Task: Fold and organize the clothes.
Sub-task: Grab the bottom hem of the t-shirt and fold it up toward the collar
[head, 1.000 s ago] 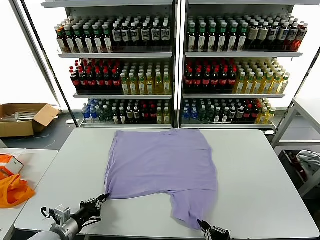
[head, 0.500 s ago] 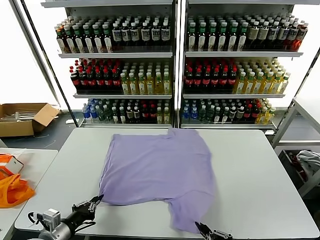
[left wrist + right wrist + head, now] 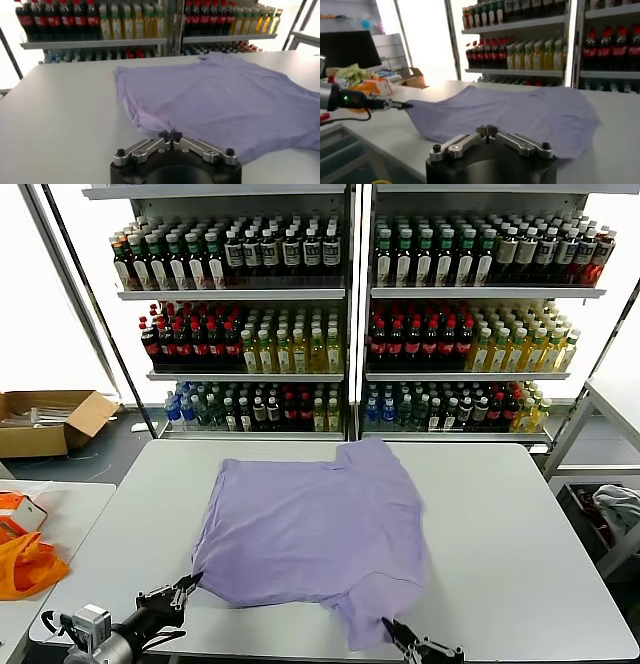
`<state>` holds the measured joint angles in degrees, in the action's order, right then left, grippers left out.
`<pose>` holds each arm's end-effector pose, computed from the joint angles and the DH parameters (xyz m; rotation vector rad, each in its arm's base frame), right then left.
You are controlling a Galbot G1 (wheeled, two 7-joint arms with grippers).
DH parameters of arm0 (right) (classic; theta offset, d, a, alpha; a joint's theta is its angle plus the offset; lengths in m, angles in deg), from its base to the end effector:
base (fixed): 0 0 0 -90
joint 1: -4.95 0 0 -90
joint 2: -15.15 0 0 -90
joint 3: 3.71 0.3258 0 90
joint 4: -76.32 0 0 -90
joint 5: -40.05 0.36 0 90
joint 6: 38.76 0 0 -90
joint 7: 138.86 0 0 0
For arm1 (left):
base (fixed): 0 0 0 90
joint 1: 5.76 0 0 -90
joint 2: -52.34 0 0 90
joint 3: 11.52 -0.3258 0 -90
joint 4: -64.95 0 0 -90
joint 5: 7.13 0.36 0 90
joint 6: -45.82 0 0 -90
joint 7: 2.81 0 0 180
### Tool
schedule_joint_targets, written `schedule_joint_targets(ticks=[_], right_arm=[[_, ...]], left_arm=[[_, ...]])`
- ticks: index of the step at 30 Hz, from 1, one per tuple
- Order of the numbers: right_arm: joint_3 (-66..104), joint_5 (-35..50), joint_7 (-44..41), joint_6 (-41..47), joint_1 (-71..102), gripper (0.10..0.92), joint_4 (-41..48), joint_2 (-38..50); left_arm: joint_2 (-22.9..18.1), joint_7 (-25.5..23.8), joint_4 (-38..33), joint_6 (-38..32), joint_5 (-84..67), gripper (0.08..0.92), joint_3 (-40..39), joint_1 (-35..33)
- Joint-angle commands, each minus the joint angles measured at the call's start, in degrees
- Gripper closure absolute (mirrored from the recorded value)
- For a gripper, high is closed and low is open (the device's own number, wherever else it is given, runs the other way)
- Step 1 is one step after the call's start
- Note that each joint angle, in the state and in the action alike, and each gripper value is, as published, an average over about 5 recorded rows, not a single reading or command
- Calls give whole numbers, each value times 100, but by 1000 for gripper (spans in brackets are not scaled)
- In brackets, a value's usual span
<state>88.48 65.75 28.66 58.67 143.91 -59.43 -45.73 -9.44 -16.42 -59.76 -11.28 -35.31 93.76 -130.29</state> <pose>0.1236 -0.0414 -0.2252 0.7900 -2.7886 -0.1126 0.1957 0.1258 -0.2191 -0.3859 -2.5840 -0.0235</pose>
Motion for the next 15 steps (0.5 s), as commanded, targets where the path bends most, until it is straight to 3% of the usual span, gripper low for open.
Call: schedule_joint_targets(ticks=[1,15], right_arm=[[-96,558,153,-42,-1439,919,856,15],[-759,989,554,307,-3540,919,2025,154]], left_arm=[[235,102,803,21,-576,914,109,914],[517,-31,1425,22,-635,914,-317,1442]])
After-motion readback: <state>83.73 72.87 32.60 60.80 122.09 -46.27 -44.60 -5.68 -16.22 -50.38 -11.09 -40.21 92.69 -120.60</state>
